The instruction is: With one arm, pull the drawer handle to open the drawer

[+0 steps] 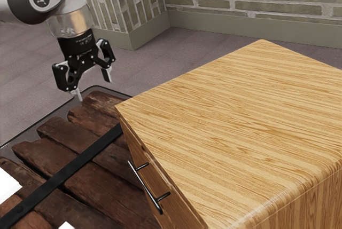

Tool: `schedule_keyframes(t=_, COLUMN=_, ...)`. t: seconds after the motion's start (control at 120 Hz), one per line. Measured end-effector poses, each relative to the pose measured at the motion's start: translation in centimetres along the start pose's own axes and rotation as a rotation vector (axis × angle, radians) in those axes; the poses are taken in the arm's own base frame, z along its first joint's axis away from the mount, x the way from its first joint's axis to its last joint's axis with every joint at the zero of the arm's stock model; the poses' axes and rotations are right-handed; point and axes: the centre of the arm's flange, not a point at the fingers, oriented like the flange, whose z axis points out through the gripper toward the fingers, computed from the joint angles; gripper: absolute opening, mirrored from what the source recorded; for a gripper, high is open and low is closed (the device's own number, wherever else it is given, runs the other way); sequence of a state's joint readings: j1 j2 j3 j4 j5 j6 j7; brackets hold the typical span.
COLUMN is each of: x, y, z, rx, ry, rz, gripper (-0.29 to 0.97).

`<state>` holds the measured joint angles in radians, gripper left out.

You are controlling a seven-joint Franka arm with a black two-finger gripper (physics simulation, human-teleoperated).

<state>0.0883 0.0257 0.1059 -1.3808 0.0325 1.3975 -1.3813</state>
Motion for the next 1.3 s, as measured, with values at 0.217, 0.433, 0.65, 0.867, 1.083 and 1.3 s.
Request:
schedule_keyframes(t=0.217, x=-1.2, y=-7.1, z=-11.5, rx=-0.233, ry=0.029, rz=-0.037, gripper=0.68)
schedule_keyframes(t=0.433, x=-23.2, y=-21.1, z=-13.1, rx=-0.406, ry=0.090, rz=0.476, gripper=0.68)
schedule_keyframes(t=0.65, x=-28.6, y=-21.2, z=-5.6, rx=-0.484, ry=0.126, rz=0.593, gripper=0.68)
schedule_keyframes(t=0.867, x=-26.5, y=-26.6, z=-5.0, rx=-0.612, ry=0.119, rz=0.491, gripper=0.68)
schedule_keyframes(t=1.083, x=-29.5, y=-27.4, z=-1.3, rx=-0.571, ry=0.051, rz=0.439, gripper=0.68)
schedule_keyframes(t=1.3, x=-29.5, y=-26.8, z=1.2, rx=-0.524, ry=0.017, rz=0.408, gripper=0.68)
